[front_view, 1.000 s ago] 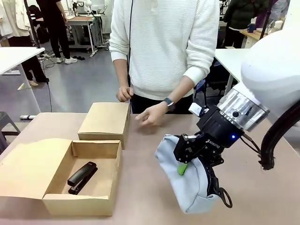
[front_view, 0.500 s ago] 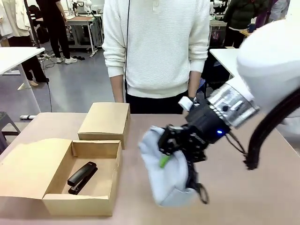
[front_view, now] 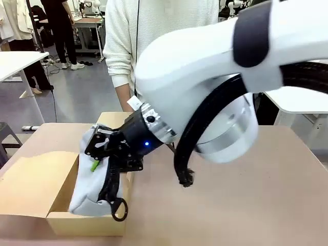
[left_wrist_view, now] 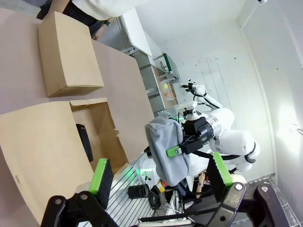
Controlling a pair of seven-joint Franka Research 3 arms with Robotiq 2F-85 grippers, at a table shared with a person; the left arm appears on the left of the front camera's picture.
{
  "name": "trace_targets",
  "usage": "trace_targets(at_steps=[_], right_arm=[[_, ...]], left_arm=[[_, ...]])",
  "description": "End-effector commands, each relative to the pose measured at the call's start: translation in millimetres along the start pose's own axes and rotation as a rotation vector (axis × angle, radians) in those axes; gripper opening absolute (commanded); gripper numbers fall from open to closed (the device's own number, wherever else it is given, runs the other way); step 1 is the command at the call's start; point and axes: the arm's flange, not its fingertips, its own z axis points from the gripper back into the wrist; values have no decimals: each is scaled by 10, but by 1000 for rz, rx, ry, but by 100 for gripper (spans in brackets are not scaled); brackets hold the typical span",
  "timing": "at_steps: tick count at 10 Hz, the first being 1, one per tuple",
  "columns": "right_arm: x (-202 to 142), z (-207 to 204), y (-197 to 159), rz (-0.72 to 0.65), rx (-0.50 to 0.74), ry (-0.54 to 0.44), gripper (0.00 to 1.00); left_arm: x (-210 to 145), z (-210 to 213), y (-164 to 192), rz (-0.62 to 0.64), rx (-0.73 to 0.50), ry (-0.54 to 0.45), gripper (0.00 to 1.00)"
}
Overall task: Place items inside the box.
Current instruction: Pick up a Pencil pouch or Stapler and place it inside the Mailer Box closest to the robot.
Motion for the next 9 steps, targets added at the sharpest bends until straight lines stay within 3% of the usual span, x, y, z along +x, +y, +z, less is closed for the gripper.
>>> trace_targets(at_steps=[1,2,4,6,9], right_arm=[[-102,303,-105,7,-4,26,7],[0,0,0,0,0,0,7],[67,-285,217,-85,-2,-161,7],[187,-621,414,-138,-30,-207,7],[384,-904,325,-226,-170,-261,7]], left_arm=[[-30,-3,-13,-16,0,-2,100],[-30,-3,-13,-16,0,-2,100],[-30,-3,-13,-16,0,-2,100],[-30,-3,-13,-16,0,-2,100],[-30,-3,-13,-16,0,-2,100]])
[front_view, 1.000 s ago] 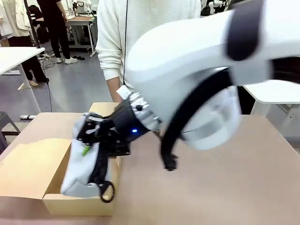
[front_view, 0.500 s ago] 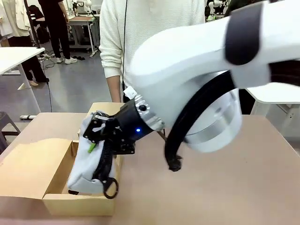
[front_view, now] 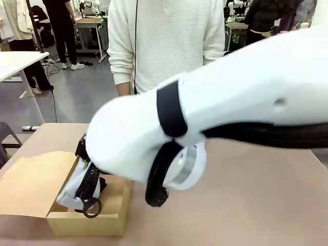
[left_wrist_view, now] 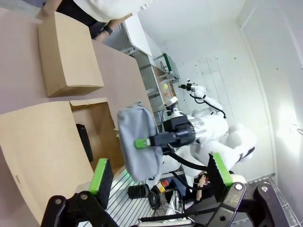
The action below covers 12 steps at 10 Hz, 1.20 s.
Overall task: Place items inside the box.
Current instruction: Pick up a Pencil pouch or Stapler and place it inside the Mailer Box closest to the robot.
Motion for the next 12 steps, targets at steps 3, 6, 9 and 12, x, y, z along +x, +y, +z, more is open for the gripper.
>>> trace_targets(at_steps=[3,6,9,12], right_arm=[[189,-329,307,-58,-174,-48,7],[273,-487,334,-32,-258,-44,7],[276,-622,405,20,-342,-95,7],[263,-772,415,55,-455,-81,7]], left_arm=[[-29,-3,-15,-17,0,-2,100],[-29,-3,-15,-17,0,-2,100],[-29,-3,-15,-17,0,-2,100],[-29,-3,-15,-17,0,-2,100]])
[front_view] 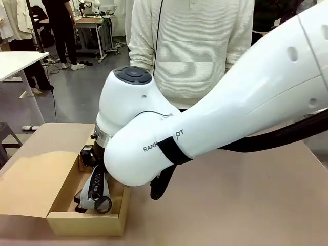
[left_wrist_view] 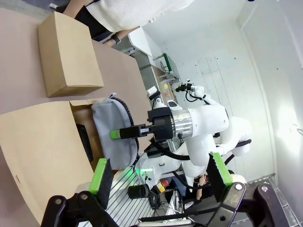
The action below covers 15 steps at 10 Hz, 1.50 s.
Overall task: Place items inside the box.
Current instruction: Pick up a Pencil pouch or Stapler and place it inside the Mailer Box closest to the robot.
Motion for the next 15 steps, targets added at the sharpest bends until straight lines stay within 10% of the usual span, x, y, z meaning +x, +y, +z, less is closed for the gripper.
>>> trace_targets(at_steps=[1,8,9,10,11,15], right_arm=[[-7,-134,203,-27,-64,-2,7],[184,-397,7,-108,-106,87,7],[181,-378,-7,-98,-102,108,58],[182,-374,-10,-104,-101,108,67],[186,-376,-23,-108,-109,110,100],[203,-387,-81,-123,-128,118,100]], left_arm=[[-28,-3,-15,-17,0,-2,100],[-28,-3,-15,-17,0,-2,100],[-28,-3,-15,-17,0,-2,100],[-28,-3,-15,-17,0,-2,100],[-28,-3,-15,-17,0,-2,100],[-28,-3,-15,-17,0,-2,100]])
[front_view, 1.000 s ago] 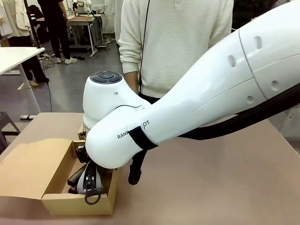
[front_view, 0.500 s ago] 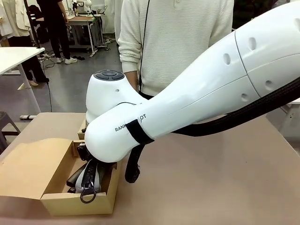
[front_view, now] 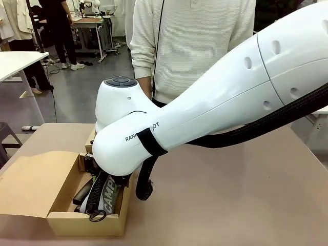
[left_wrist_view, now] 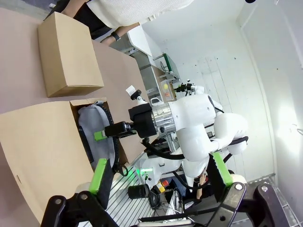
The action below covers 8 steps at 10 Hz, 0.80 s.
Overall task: Place items inside the box.
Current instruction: Pick up a Pencil pouch or Stapler and place it inside the Mailer Box closest to the robot.
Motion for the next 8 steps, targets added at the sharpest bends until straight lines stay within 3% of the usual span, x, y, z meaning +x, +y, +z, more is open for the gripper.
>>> trace_targets(at_steps=[1,4,8], right_arm=[[12,96,-88,-3,2,4,100],[-37,524,-340,54,146,61,100],[185,1443,-1573,255,352,219,100]], left_arm=[[-28,-3,-15,-17,0,-2,100],[-28,-3,-15,-17,0,-2,100],[-28,-3,-15,-17,0,-2,100]])
